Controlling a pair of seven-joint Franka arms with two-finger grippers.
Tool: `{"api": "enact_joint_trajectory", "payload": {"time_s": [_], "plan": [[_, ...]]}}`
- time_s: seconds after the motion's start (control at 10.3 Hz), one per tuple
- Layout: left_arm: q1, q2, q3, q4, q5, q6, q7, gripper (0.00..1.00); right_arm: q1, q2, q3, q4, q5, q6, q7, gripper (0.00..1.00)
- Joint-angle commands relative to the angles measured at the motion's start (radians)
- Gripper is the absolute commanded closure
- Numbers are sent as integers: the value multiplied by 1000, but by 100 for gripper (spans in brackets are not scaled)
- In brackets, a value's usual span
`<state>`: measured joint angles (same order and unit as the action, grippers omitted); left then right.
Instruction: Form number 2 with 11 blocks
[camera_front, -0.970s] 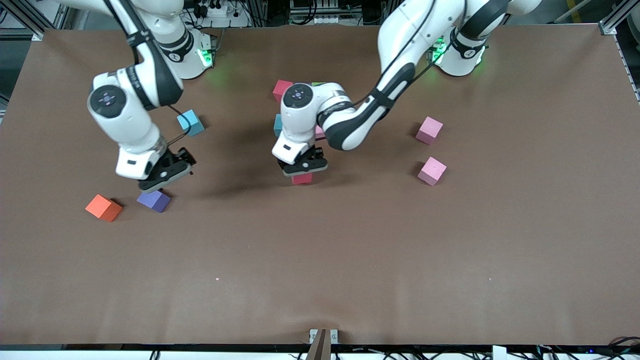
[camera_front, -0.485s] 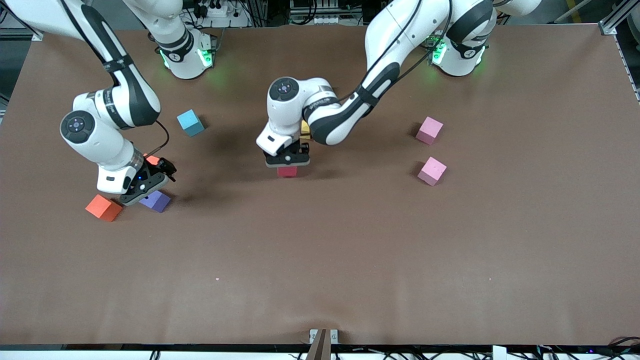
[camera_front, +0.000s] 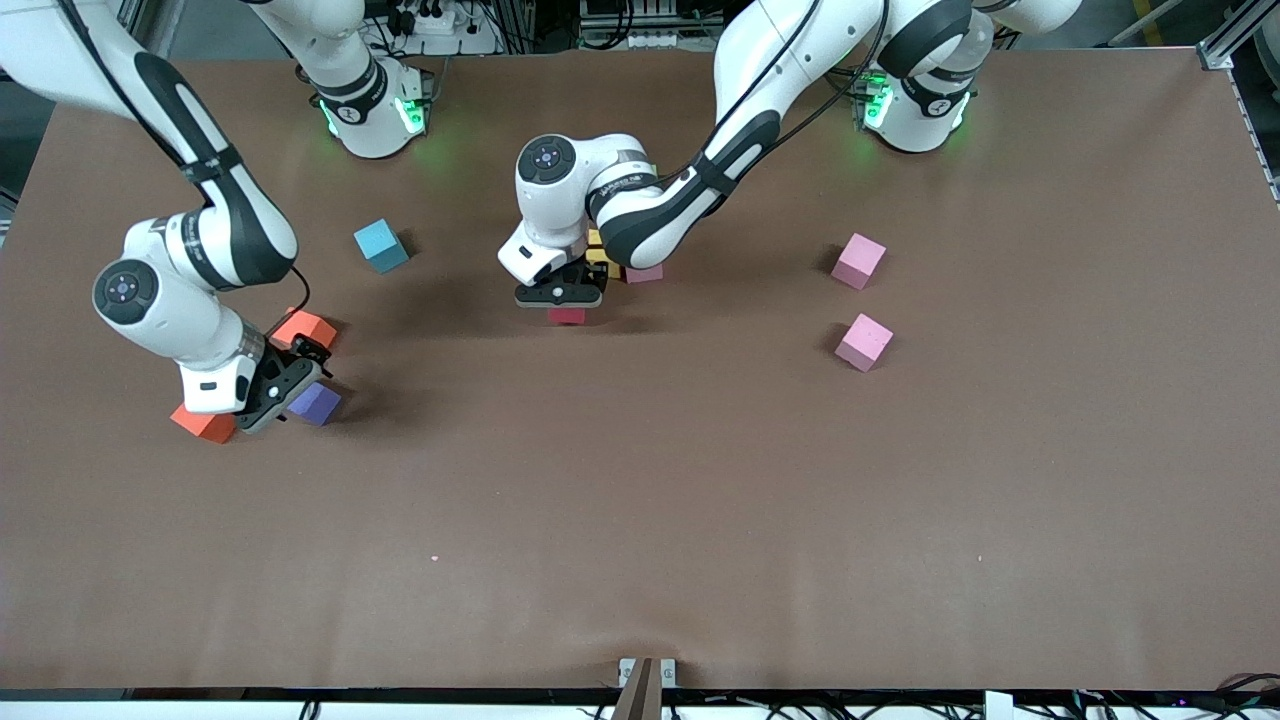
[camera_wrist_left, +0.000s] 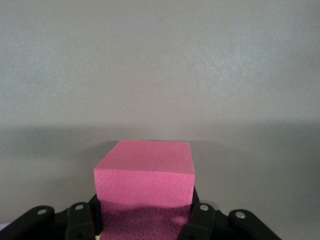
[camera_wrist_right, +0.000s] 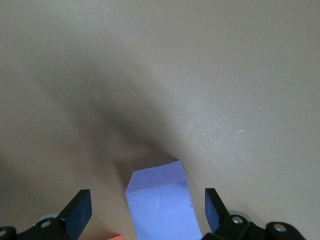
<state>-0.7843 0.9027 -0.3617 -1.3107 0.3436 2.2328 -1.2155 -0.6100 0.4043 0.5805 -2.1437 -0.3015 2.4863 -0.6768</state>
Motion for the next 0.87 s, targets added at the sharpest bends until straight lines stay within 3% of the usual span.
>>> {"api": "enact_joint_trajectory", "payload": {"time_s": [0.0,0.58,0.68,0.78], "plan": [[-16,19,1,11,-26,-16,28,100,-10,51,-1,37,-50,0,-53,0],[-53,53,14,18,-22,13,22,100,-10,97,-50,41,-67,2,-188,0],[-58,53,14,16,-23,13,22,96,-14,111,-51,39,-67,14,-191,10],[-58,53,14,16,-23,13,21,56,-14,111,-53,28,-68,46,-201,21]]}}
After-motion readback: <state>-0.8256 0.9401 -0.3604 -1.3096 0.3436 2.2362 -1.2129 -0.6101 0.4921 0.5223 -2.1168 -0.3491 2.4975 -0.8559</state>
